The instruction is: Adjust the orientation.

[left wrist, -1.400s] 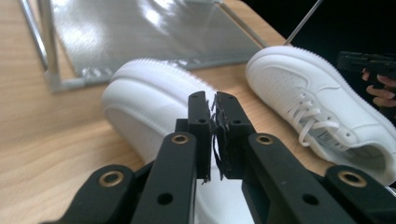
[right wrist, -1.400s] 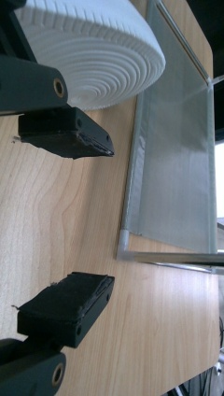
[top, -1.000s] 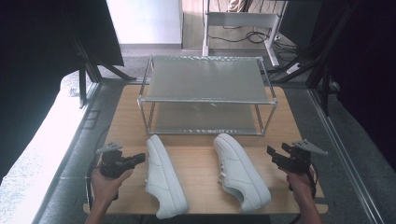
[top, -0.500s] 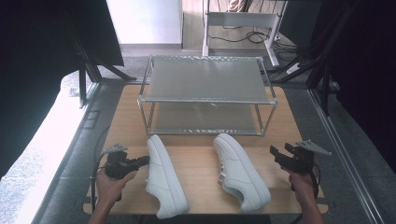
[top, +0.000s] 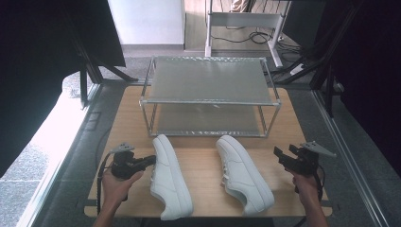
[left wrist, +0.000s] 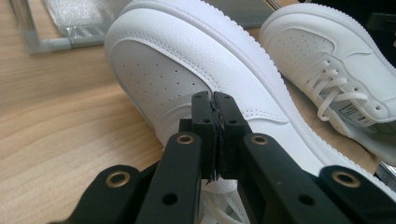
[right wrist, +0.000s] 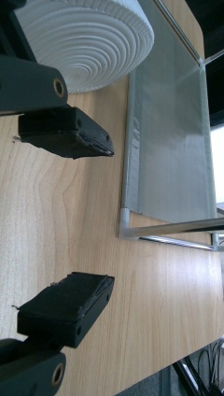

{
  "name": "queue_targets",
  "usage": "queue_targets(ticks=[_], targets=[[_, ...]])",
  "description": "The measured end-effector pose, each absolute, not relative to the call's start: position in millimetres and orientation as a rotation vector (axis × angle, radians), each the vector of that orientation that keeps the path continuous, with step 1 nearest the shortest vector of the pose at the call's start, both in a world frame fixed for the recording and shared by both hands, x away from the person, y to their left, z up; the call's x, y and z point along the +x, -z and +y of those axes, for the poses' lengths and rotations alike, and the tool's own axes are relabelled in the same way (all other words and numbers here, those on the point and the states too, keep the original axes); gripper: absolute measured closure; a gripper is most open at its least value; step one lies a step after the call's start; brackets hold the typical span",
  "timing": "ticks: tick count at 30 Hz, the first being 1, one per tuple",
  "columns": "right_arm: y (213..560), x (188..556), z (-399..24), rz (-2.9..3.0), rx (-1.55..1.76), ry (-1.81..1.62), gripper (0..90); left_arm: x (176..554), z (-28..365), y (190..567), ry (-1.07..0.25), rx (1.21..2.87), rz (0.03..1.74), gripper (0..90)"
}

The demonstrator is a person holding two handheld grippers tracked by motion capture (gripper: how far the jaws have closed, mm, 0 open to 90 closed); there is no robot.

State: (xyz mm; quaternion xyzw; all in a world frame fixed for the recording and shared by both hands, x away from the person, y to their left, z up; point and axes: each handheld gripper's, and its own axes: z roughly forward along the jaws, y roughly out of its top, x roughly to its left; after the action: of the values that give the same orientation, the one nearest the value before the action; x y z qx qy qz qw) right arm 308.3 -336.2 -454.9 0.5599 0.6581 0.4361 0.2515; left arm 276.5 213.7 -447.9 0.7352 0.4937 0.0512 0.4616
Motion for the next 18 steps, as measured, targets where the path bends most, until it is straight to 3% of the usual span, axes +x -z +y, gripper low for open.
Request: queue_targets(ticks=[7,15,18], targets=[[453.4,308.4,-338.7,1.772,1.537,-1.187,31.5,287.4,198.3,440.2,-0.106,1.801,1.169,87.5],[452.5,308.1,-342.7,1.755,1.548,-1.188,31.5,315.3,153.0,435.4,-0.067,1.822,1.106,88.8],[452.7,308.1,-343.6,1.751,1.549,-1.189,31.5,338.9,116.9,450.5,-0.039,1.958,1.113,88.5]])
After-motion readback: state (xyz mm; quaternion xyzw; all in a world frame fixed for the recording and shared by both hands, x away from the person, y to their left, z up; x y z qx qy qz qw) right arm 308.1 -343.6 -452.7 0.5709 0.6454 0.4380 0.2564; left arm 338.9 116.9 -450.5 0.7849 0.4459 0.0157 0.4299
